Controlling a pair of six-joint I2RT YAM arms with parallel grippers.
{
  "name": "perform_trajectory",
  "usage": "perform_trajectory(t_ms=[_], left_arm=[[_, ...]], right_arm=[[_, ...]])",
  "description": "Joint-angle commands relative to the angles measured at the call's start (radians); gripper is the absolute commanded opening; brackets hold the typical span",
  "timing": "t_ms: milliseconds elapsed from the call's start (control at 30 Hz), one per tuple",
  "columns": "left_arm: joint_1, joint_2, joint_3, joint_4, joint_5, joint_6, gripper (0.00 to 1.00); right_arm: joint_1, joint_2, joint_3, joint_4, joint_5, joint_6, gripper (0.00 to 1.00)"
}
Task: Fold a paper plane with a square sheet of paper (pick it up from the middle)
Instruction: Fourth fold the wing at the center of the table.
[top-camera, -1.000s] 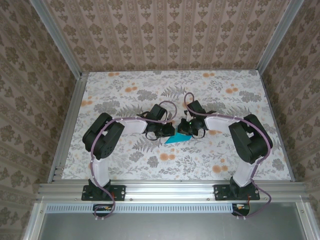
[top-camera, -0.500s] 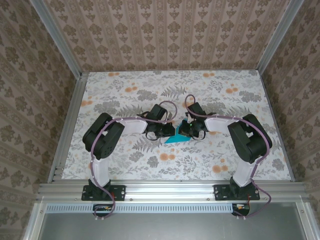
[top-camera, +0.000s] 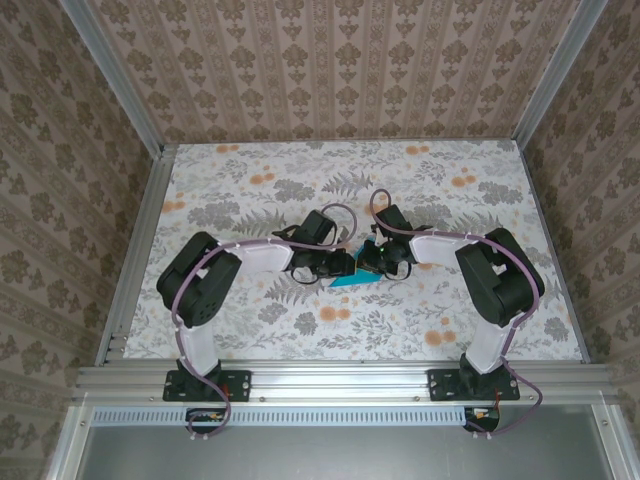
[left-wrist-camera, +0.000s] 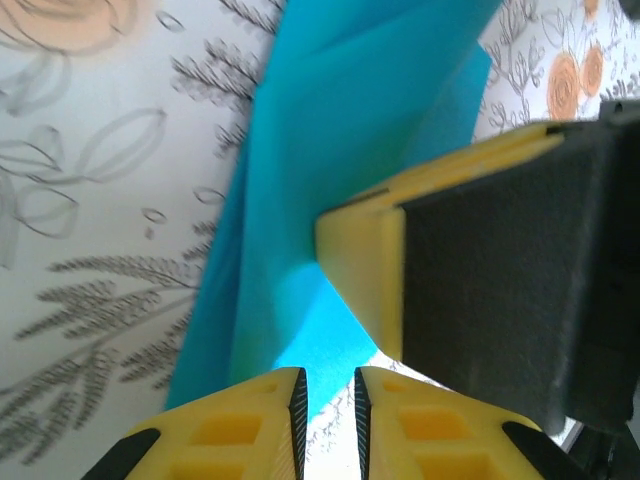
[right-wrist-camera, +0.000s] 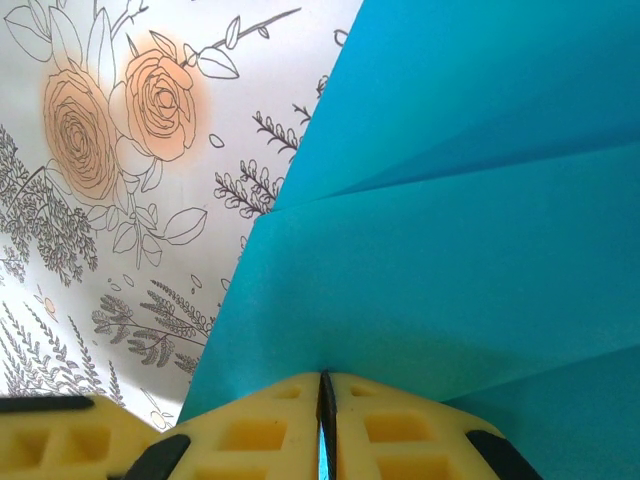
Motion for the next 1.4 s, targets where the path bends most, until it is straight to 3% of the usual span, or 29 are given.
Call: perform_trajectory(t_ms=[0,633,1200,1367], left_arm=[[-0.013,-0.029,-0.011,-0.059,0.003,-0.007,0.23],[-0.001,-0.033,-0.005,-0.192,-0.117,0.008,0.22],[-0.012,-0.105,-0.013,-0.198,-0.126,0.114,0.25],[-0.033,-0.102,0.005,-0.269,-0.24,0.183,0.26]], right_arm=[[-0.004,0.044,-0.03,-0.047,0.049,0.021,0.12],[-0.006,0.051,-0.034,-0.056,0.069,0.024,0.12],[-0.009,0.049,-0.025,-0.051,0.062,0.033,0.12],[-0.011,0.047,-0.019,-0.042,0.058,0.042,0.13]])
